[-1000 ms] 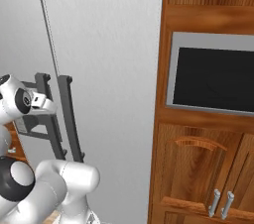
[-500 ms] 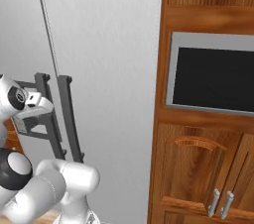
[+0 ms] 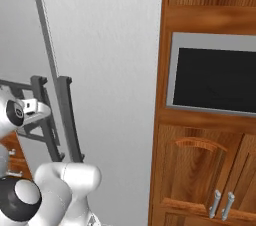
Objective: Open the freezer door, pick up the ice cube tray from the freezer, and place it on the dining counter.
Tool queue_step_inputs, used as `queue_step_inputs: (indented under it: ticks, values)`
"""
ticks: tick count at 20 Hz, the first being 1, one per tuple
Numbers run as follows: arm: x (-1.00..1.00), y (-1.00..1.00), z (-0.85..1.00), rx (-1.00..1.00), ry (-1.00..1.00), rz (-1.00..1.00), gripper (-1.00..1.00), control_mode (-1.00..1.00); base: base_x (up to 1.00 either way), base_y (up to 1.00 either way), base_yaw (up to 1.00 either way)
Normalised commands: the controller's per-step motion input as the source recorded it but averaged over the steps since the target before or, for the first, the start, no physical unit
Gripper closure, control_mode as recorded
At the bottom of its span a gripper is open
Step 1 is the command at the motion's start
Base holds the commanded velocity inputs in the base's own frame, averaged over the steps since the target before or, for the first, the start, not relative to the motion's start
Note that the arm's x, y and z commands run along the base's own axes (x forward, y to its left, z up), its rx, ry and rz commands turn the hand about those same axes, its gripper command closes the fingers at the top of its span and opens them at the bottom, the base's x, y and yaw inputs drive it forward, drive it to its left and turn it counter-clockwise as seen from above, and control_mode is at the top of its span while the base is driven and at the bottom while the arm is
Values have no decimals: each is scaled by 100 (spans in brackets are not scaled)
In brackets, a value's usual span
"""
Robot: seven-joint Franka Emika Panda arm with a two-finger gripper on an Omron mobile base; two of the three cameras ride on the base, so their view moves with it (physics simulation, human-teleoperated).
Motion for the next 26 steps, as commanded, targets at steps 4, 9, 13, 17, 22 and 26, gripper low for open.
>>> queue_step_inputs:
  ticks: [4, 9, 13, 17, 22, 26]
  values:
    - [-100, 61, -48, 18, -1, 31, 100, -100, 0, 0, 0]
    - [-100, 83, -48, 13, -3, 32, 100, -100, 0, 0, 0]
    - [-100, 94, -49, 9, -8, 31, 100, -100, 0, 0, 0]
    - [-98, 42, -7, 2, -10, 12, -100, -100, 0, 0, 0]
    - [-58, -53, 70, 13, -1, 0, -100, -100, 0, 0, 0]
    - [2, -78, 100, 19, 2, 0, -100, -100, 0, 0, 0]
